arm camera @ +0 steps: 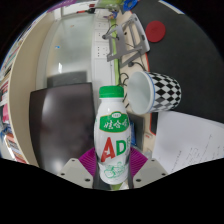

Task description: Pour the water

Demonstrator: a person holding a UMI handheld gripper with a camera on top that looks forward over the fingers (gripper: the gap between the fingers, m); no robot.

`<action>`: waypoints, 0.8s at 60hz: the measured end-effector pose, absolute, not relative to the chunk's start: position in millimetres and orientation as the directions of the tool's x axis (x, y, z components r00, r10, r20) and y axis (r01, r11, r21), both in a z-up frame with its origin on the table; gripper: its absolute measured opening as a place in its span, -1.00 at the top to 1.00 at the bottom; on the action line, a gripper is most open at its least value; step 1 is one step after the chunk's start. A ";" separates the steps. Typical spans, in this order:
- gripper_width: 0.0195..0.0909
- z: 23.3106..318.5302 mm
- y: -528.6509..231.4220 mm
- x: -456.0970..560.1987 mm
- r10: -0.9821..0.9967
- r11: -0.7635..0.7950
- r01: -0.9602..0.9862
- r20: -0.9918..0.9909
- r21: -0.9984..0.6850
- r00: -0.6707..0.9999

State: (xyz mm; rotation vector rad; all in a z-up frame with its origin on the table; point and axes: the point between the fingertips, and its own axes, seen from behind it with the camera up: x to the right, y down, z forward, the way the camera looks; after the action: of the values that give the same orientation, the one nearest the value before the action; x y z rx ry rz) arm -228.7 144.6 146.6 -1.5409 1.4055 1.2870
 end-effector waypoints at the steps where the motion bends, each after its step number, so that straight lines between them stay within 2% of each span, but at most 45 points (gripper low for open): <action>1: 0.43 150.1 144.8 -227.3 -0.299 -0.194 -0.974 -0.953 0.116 -0.054; 6: 0.43 175.3 142.1 -214.1 -0.262 -0.238 -0.969 -0.957 -0.063 0.126; 12: 0.38 204.6 139.4 -180.5 -0.198 -0.295 -0.869 -0.864 -0.397 0.462; 19: 0.38 231.1 131.0 -103.2 -0.180 -0.257 -0.606 -0.579 -0.753 0.795; 27: 0.38 248.5 122.3 -11.1 -0.228 -0.188 -0.281 -0.236 -0.941 0.944; 33: 0.38 228.6 123.1 37.7 -0.263 -0.192 -0.140 -0.086 -0.971 0.961; 40: 0.38 178.4 128.8 73.2 -0.262 -0.254 -0.047 0.022 -0.966 0.965; 48: 0.38 128.4 139.2 98.6 -0.262 -0.286 -0.045 0.033 -0.957 0.965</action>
State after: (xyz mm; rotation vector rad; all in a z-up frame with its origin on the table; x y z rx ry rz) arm 98.6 139.2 128.4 -1.8544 0.2242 -0.2138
